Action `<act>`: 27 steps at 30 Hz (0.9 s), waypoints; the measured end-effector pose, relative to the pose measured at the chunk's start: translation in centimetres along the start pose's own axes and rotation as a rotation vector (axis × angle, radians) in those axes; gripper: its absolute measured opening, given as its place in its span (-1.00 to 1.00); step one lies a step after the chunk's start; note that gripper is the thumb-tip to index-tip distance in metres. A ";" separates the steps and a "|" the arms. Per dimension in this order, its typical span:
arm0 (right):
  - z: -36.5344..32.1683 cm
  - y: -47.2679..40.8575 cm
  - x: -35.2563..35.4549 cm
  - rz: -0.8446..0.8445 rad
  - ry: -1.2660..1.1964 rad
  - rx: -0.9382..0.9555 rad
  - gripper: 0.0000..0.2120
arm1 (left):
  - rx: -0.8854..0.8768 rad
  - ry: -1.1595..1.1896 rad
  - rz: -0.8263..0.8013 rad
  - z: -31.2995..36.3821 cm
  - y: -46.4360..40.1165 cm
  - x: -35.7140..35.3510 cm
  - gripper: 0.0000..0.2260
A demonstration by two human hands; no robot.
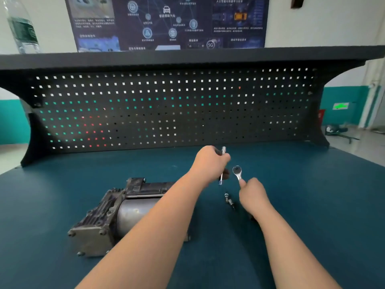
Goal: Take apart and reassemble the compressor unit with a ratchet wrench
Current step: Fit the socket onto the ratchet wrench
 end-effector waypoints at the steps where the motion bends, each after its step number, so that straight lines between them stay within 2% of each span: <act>1: -0.9 0.5 0.4 0.008 -0.154 0.072 -0.79 | -0.057 0.083 0.010 0.4 1.1 1.5 -0.92; 2: -1.9 1.3 0.6 -0.012 -0.316 0.127 -0.83 | -0.132 0.079 0.024 0.6 2.2 3.0 -0.91; 4: -3.6 2.8 0.6 -0.095 -0.527 0.194 -0.93 | -0.296 -0.115 0.102 0.4 4.1 5.5 -0.91; 6: -5.0 4.4 -0.3 -0.202 -0.598 0.256 -0.81 | -0.413 -0.283 0.195 -0.6 5.6 6.9 -0.89; 9: -6.1 6.5 -1.0 -0.286 -0.611 0.314 -0.69 | -0.438 -0.329 0.264 -3.2 6.5 7.7 -0.82; 12: -6.4 7.5 -0.9 -0.324 -0.703 0.281 -0.76 | -0.444 -0.462 0.315 -4.8 6.4 8.4 -0.80; 13: -6.5 7.6 -0.9 -0.347 -0.736 0.251 -0.82 | -0.449 -0.454 0.334 -5.1 6.3 8.6 -0.80; 17: -6.4 8.0 -1.5 -0.429 -0.729 0.163 -0.52 | -0.549 -0.395 0.335 -4.9 6.3 8.3 -0.82; 22: -7.0 8.3 -1.4 -0.501 -0.726 0.271 -0.58 | -0.583 -0.216 0.315 -5.0 6.2 8.5 -0.84; 27: -7.5 8.9 -2.0 -0.559 -0.705 0.344 -0.58 | -0.580 -0.162 0.281 -4.7 6.4 8.5 -0.84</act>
Point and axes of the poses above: each hand's wrist, its own y-axis away from the middle knuckle, its own x-axis out of the back of the hand, z = x × y, the point moved 7 cm from there along -y, towards the middle knuckle, and after that the axes turned 4 degrees about -x, right-handed, at the moved point
